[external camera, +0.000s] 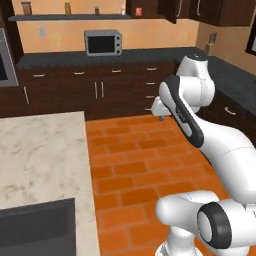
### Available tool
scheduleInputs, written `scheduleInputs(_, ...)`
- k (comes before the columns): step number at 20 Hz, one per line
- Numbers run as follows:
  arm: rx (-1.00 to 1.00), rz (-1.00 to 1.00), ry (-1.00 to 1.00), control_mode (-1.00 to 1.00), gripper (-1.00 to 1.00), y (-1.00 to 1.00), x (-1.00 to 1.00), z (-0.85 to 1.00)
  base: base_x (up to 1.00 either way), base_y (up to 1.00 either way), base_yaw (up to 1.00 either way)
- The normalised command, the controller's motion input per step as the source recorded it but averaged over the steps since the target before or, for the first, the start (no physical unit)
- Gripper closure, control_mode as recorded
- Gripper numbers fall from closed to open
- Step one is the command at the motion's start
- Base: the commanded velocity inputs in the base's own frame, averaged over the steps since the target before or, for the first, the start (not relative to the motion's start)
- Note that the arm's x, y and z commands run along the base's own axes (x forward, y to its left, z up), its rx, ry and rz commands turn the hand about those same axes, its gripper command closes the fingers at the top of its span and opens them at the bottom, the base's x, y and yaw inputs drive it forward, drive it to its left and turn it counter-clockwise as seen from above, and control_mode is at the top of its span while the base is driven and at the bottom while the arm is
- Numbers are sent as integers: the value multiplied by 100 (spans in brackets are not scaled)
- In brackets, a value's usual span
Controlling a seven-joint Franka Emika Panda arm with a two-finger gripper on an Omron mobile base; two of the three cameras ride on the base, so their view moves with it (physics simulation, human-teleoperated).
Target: Gather all objects into one cabinet and sort the glasses and bowls to opposite sides.
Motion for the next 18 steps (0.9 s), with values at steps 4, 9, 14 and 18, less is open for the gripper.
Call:
scheduleInputs(4, 0, 0, 0, 100, -100, 0, 0, 0, 100, -18, 0)
scheduleInputs(9, 0, 0, 0, 100, -100, 0, 0, 0, 100, -18, 0)
scheduleInputs(14, 0, 0, 0, 100, -100, 0, 0, 0, 100, -22, 0)
scheduleInputs(18, 0, 0, 0, 100, -100, 0, 0, 0, 100, -31, 0)
